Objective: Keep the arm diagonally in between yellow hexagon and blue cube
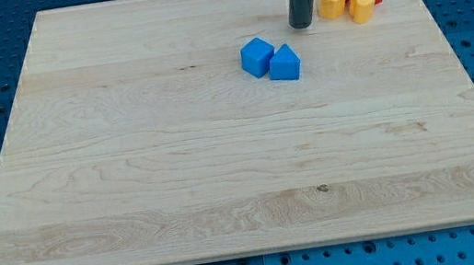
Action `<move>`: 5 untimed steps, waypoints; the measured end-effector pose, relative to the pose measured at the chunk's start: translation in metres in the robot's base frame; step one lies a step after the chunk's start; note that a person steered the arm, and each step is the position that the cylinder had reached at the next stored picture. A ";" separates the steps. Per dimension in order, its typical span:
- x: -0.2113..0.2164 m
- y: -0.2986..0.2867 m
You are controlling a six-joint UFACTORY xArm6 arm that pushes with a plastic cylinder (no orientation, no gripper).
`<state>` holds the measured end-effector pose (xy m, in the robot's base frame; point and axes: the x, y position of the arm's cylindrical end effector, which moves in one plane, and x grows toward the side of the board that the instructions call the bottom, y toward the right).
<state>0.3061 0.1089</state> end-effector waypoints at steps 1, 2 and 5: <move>0.006 0.006; 0.006 0.006; 0.021 0.006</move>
<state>0.3267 0.1147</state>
